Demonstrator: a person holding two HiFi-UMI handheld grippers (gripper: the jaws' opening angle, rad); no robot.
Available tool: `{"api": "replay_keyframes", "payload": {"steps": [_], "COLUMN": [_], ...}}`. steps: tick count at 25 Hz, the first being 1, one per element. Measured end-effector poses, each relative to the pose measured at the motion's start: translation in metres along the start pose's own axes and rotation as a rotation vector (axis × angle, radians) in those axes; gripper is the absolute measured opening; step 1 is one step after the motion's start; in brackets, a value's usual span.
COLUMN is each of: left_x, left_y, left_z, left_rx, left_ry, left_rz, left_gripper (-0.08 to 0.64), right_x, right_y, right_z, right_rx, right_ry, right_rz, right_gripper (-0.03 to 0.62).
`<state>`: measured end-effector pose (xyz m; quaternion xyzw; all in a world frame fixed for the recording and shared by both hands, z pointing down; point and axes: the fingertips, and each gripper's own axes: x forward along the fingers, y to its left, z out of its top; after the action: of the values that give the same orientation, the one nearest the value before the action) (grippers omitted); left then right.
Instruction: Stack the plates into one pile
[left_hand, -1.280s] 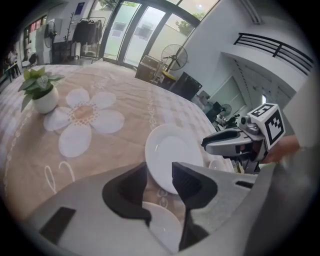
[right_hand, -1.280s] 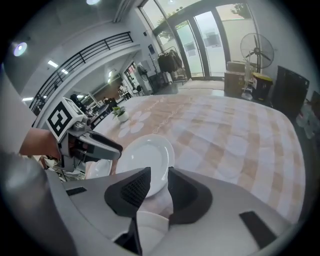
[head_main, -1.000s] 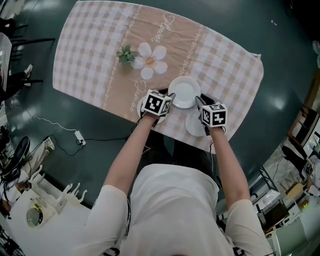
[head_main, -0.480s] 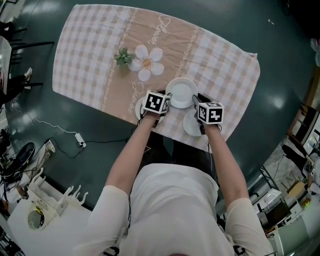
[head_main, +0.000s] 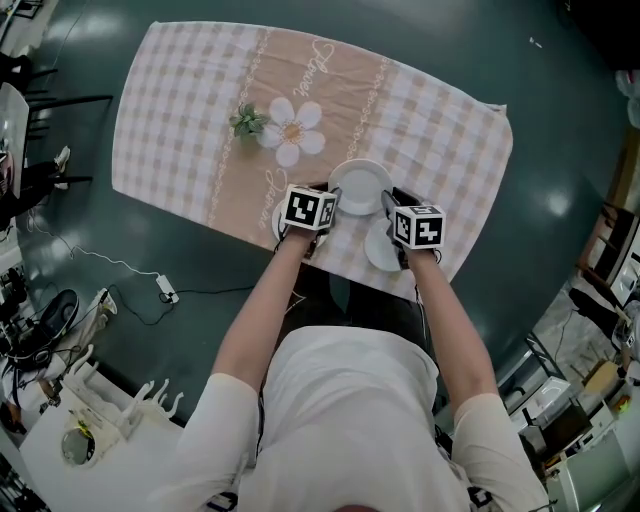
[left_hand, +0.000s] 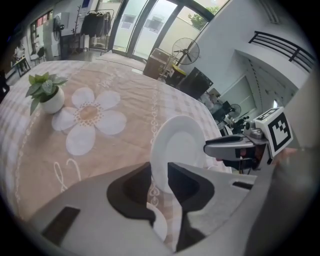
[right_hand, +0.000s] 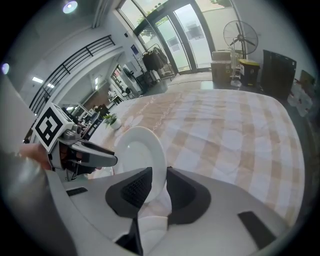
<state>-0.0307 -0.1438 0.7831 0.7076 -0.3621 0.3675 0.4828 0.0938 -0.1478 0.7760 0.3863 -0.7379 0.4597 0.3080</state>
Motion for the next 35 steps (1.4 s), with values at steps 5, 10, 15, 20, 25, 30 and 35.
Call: {"api": "replay_keyframes", "payload": {"steps": [5, 10, 15, 20, 25, 30, 35], "left_x": [-0.008, -0.014, -0.016, -0.008, 0.008, 0.018, 0.022], "left_y": [-0.01, -0.027, -0.051, -0.075, -0.092, -0.102, -0.109], "left_z": [0.0, -0.001, -0.005, -0.016, -0.034, -0.048, -0.058], "left_rx": [0.018, 0.034, 0.081, 0.121, 0.154, 0.169, 0.165], "left_ry": [-0.009, -0.018, -0.003, 0.029, 0.075, 0.104, 0.099], "left_rz": [-0.007, -0.026, -0.049, -0.075, -0.091, -0.099, -0.104], "left_gripper": [0.109, 0.109, 0.109, 0.109, 0.109, 0.109, 0.107], "right_x": [-0.013, -0.031, -0.053, -0.071, -0.079, -0.083, -0.085], "right_y": [0.001, -0.002, -0.01, -0.023, -0.037, -0.044, -0.047], "right_z": [-0.001, -0.003, -0.011, -0.032, -0.059, -0.078, -0.095], "right_rx": [0.003, 0.007, 0.02, 0.051, 0.084, 0.105, 0.114], "right_ry": [-0.017, -0.039, -0.055, -0.051, -0.037, -0.029, -0.01], "right_rz": [-0.004, -0.025, -0.049, -0.075, -0.097, -0.095, -0.096], "right_gripper": [0.109, 0.109, 0.109, 0.109, 0.109, 0.109, 0.109]}}
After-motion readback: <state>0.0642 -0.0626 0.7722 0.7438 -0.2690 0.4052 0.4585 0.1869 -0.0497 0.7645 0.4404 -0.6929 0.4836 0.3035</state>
